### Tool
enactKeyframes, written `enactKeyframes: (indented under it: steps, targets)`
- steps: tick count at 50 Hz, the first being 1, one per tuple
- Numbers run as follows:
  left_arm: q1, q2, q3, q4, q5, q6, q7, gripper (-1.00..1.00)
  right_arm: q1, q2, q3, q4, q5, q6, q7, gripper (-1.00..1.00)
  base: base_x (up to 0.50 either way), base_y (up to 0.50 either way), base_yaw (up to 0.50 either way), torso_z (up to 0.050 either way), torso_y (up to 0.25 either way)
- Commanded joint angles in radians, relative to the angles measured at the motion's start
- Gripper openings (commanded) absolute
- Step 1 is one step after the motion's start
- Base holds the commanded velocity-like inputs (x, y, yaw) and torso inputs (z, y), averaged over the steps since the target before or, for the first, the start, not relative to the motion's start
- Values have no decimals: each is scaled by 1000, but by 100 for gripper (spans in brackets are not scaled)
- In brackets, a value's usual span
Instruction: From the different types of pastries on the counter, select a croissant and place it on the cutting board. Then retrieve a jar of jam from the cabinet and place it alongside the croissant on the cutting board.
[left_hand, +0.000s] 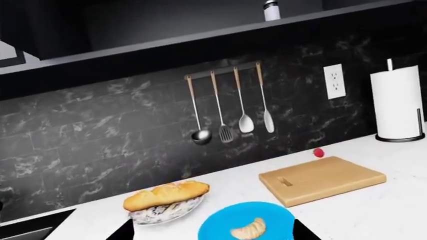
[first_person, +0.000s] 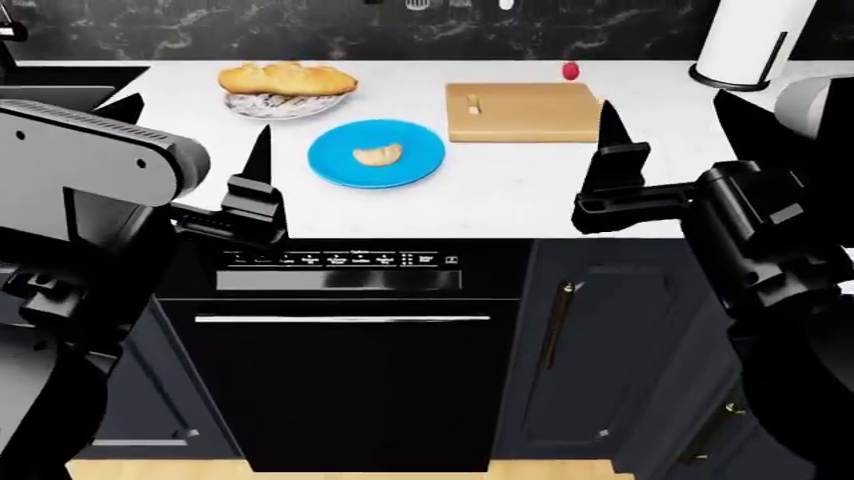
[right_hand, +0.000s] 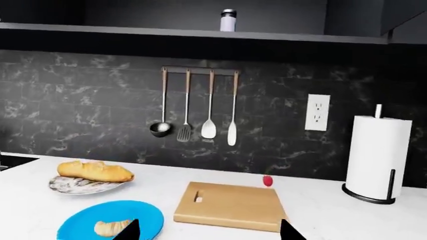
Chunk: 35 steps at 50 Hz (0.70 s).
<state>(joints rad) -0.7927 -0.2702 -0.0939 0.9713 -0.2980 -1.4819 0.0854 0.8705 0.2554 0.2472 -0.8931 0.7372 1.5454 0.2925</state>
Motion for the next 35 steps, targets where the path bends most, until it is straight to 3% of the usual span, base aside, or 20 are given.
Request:
enactKeyframes:
  steps: [1,35]
  targets:
    - [-12,-9,-21,17,-27,-21,6,100,70,60,47,38,236,8,166,100,500,27,0,50,0]
    - [-102,-43,-30,17,-134,-75,-52,100,21,113,18,79,284,-78,211,100,500,19,0,50,0]
